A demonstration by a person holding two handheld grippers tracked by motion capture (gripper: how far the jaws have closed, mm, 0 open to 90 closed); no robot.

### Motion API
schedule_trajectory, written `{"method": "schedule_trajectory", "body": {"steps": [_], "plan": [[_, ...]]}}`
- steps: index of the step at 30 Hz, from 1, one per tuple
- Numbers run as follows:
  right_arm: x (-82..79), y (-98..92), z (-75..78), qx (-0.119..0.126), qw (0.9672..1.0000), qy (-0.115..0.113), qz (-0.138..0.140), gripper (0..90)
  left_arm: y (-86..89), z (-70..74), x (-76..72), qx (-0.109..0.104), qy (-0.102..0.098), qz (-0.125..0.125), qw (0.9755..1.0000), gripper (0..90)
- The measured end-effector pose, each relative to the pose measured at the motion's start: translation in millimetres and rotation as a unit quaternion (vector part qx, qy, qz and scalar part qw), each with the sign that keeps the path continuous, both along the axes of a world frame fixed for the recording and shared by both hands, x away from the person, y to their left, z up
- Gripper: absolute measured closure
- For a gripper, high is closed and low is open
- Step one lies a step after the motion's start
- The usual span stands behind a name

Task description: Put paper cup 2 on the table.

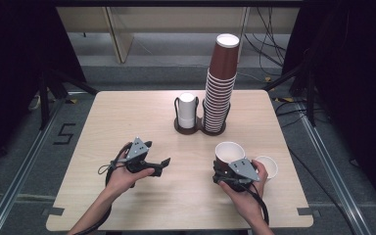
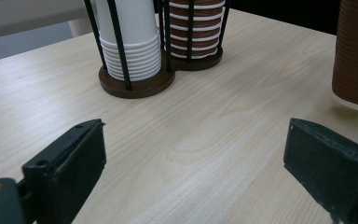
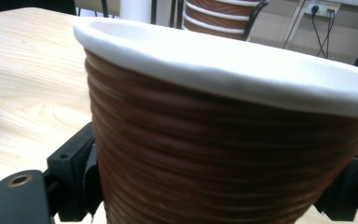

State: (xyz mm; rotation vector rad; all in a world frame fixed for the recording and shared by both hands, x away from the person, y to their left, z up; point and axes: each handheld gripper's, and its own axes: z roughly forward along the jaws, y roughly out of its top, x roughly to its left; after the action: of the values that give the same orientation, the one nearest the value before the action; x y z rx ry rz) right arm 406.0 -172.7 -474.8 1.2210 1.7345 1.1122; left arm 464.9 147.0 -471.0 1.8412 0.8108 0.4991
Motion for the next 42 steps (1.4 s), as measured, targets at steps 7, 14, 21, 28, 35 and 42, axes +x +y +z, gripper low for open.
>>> {"method": "schedule_trajectory", "body": {"steps": [7,14,21,28,35,42], "plan": [[-1.2,-2.6,-0.3,-0.003,0.9999,-0.008,-0.009,14.2,-0.1,0.1,1.1,0.000,-0.001,0.000,1.0000,5.4],[-3.1,-2.2,-3.6,-0.006,0.9998,-0.005,-0.019,14.1,-2.6,0.8,0.1,-0.001,-0.002,-0.007,1.0000,5.4],[-3.8,-0.9,-9.3,-0.013,0.9995,0.009,-0.029,14.0,-4.2,-1.1,-0.5,-0.003,0.000,-0.010,0.9999,5.4],[-1.7,-0.8,-11.4,-0.025,0.9991,0.007,-0.033,14.0,-4.1,-1.1,-0.8,-0.009,-0.002,-0.011,0.9999,5.4],[-0.7,0.5,-15.4,-0.033,0.9986,0.009,-0.040,13.8,-2.0,-2.3,-3.4,-0.008,-0.003,-0.009,0.9999,5.4],[1.2,2.0,-17.1,-0.039,0.9983,0.009,-0.041,13.1,-2.0,-2.6,-4.3,-0.004,-0.001,-0.009,1.0000,5.4]]}}
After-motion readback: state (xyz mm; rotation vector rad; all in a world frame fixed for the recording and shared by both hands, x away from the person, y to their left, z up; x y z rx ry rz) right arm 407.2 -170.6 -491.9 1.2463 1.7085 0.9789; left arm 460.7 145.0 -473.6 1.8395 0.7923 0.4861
